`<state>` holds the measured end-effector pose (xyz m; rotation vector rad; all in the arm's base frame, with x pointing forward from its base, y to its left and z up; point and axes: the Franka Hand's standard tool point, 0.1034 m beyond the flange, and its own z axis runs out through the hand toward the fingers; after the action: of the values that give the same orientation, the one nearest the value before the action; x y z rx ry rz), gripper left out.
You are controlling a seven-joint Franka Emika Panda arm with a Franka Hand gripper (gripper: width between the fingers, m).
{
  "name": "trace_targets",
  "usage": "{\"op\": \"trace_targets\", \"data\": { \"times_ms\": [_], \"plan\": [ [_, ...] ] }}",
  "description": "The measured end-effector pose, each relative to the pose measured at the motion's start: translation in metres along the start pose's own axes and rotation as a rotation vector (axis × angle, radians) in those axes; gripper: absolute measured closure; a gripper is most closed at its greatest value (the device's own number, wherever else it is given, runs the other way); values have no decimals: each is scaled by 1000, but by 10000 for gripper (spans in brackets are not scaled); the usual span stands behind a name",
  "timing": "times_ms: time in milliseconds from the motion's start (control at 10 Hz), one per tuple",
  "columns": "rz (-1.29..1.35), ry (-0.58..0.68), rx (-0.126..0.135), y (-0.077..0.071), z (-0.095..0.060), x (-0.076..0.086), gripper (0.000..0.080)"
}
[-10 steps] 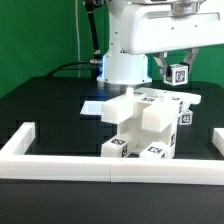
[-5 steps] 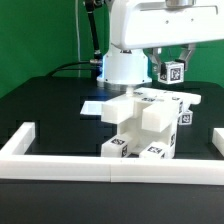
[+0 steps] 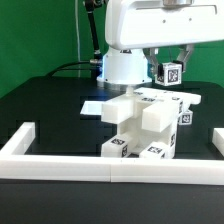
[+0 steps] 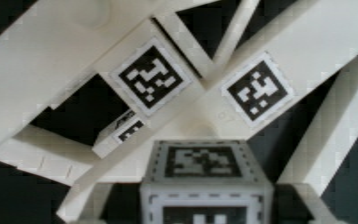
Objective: Assemble chair
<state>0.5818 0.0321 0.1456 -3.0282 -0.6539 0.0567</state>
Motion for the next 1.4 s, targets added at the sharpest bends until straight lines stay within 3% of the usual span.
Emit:
{"op": "trace_targets", "data": {
  "times_ms": [700,1400],
  "plan": [
    [5,-23,1,-2,16,-3,511],
    [4,-34,3,-3,23,-5,511]
  ]
}}
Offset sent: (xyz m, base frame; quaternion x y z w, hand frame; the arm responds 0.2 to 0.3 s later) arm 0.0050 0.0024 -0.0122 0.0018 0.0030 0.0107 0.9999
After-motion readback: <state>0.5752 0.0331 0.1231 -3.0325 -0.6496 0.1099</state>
